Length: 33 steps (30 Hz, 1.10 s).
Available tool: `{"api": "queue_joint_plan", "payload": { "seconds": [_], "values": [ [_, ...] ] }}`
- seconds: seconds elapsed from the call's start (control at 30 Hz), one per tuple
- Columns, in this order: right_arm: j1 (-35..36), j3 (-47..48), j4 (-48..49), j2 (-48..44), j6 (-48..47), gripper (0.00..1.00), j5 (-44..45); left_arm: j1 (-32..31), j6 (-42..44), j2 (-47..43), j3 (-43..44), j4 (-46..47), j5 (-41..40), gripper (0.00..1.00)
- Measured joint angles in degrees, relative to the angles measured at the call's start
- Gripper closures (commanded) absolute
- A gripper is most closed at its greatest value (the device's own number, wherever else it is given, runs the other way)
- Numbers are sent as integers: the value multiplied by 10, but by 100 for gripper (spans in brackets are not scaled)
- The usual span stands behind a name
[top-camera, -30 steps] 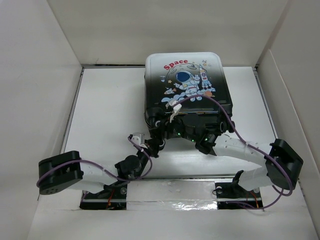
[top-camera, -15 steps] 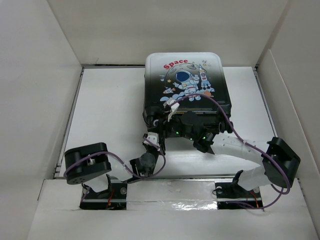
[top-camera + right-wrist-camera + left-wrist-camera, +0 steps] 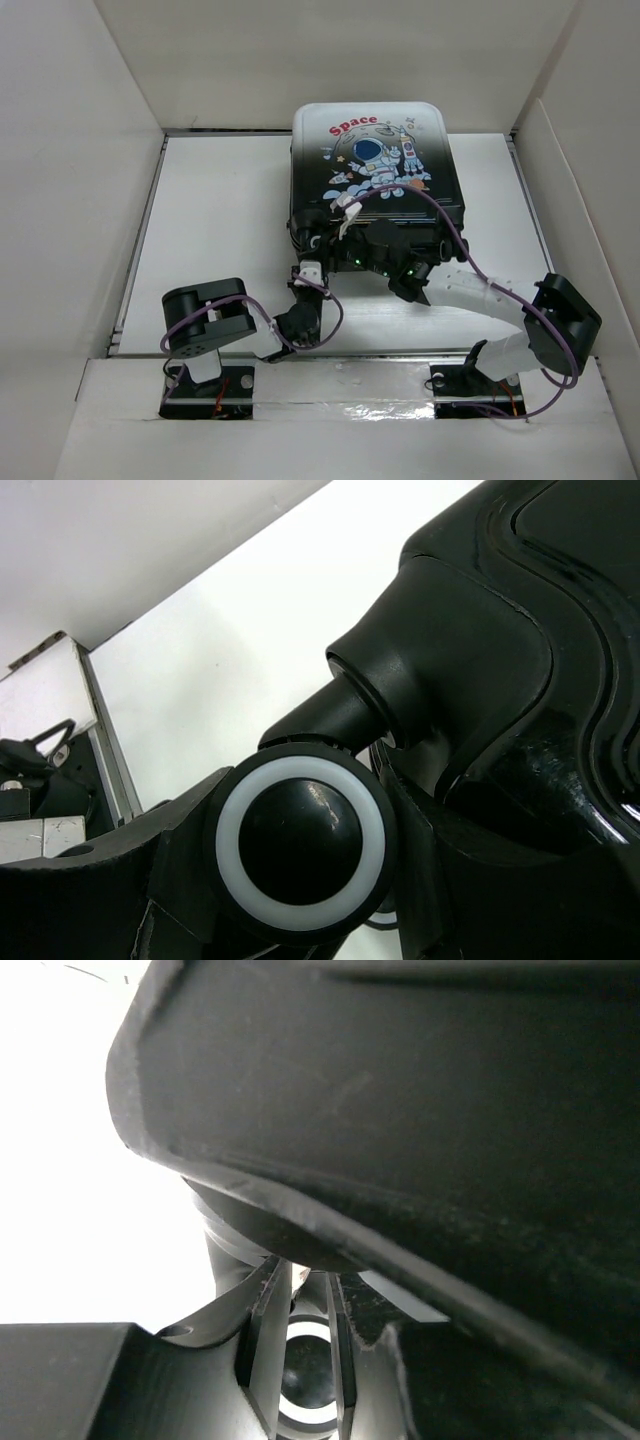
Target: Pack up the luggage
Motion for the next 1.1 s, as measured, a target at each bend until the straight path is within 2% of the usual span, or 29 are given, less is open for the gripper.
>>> {"api": "queue_joint_plan", "payload": {
  "seconds": [0.2,0.27,0.7,1.1],
  "values": [
    [-4,-2,5,0,5,96,0,13,5,-2,10,-1,17,92],
    [-4,-3,9,0,9,96,1,14,10,-9,10,-8,17,100],
    [-3,-16,28,-2,16,96,9,25,34,-45,-10,-43,44,100],
    [18,-87,35,-78,15,98,28,19,63,-110,-98,-43,148,100]
  ]
}}
